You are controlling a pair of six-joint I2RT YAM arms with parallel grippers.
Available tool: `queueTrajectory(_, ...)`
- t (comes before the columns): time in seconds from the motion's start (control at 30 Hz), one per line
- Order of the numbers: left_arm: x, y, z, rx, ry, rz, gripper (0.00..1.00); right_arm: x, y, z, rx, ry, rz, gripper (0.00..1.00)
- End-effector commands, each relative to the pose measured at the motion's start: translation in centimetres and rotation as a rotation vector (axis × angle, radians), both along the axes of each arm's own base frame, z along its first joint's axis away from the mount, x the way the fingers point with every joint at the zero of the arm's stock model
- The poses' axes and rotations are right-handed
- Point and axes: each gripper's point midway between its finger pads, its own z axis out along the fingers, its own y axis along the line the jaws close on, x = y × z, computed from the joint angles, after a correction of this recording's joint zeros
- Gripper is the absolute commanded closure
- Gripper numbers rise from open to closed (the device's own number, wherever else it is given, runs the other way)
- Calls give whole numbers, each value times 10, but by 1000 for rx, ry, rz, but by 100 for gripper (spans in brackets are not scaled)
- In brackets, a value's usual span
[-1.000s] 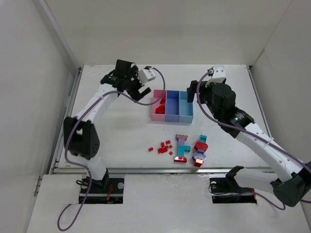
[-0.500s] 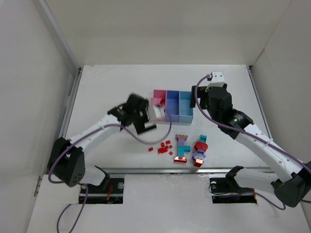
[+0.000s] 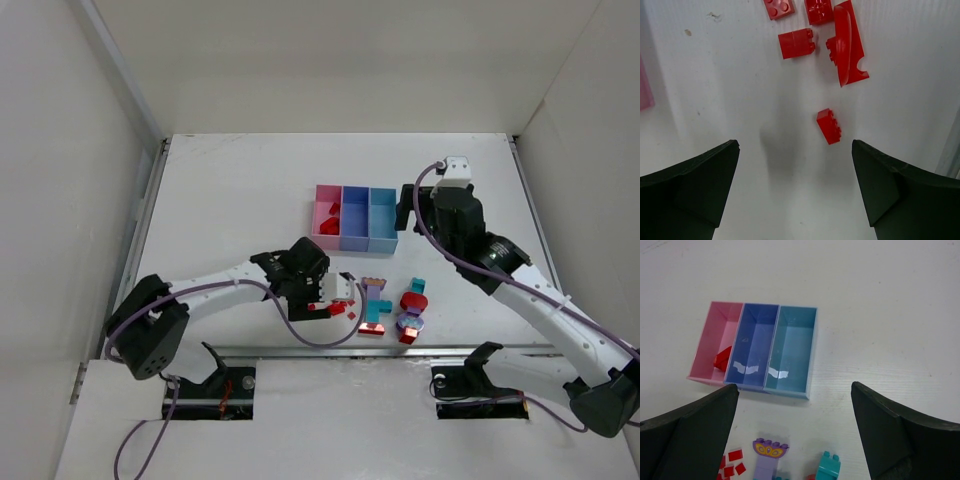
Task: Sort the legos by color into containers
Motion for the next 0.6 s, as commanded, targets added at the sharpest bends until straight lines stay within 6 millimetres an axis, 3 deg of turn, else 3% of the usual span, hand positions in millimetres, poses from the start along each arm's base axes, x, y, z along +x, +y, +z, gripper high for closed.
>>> queueTrajectory(0.0,0,-17,6,-63,25,17,6,-8,3,5,32,-4,8,1)
queueTrajectory(0.13,-5,-15,-11,-49,32,24,12,-12,-3,10,50,-22,-8,1)
queueTrajectory(0.27,-4,-17,-20,-29,48,25,33,-11,-5,12,57,-38,-18,1)
queueTrajectory(0.47,-6,-19,-35,23,96,26,78,-11,-10,11,34,-38,-40,1)
queueTrajectory(0.57,-5,-21,-35,24,97,26,94,-12,-13,14,25,-49,-45,1)
